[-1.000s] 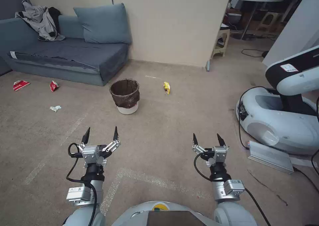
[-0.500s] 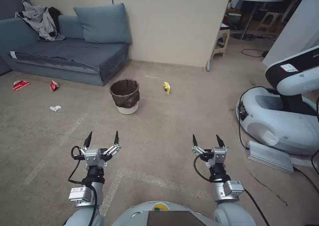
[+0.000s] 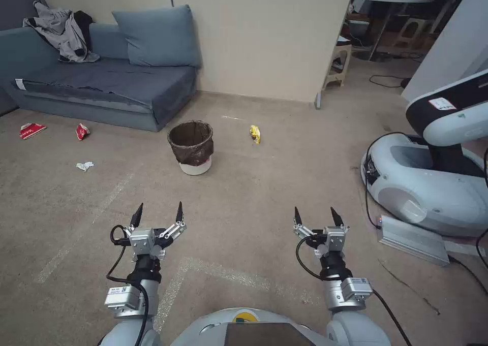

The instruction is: Pick up the trash bin, then pick up the garbage from the floor and place it into the trash bin.

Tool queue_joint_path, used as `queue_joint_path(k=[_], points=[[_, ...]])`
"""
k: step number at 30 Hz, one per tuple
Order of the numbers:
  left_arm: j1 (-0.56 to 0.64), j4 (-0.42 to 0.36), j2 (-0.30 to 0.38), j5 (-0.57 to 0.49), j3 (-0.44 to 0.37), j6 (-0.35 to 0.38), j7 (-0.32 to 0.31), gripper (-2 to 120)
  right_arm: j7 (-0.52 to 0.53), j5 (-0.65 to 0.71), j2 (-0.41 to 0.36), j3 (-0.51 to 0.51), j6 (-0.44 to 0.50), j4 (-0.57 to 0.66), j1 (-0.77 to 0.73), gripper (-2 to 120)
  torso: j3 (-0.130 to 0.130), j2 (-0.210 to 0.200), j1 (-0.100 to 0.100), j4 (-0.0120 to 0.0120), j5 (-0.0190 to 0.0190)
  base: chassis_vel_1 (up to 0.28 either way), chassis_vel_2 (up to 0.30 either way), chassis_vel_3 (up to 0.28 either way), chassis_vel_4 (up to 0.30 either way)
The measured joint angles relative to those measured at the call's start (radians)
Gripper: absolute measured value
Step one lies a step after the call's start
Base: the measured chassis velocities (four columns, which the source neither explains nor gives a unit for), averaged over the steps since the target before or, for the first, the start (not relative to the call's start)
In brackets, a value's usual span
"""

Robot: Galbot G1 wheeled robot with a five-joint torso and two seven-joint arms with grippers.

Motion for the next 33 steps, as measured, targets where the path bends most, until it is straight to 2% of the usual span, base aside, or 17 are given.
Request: queue_joint_path(k=[33], points=[[-0.006,0.006,-0.014,0.012,0.001,0.003,0.005,100,-0.004,0.020,-0.006,0.009,0.008,-0.026,0.009,100,0.000,0.000,0.000,0.0000,0.0001,-0.003,0.003,0.002,-0.004]])
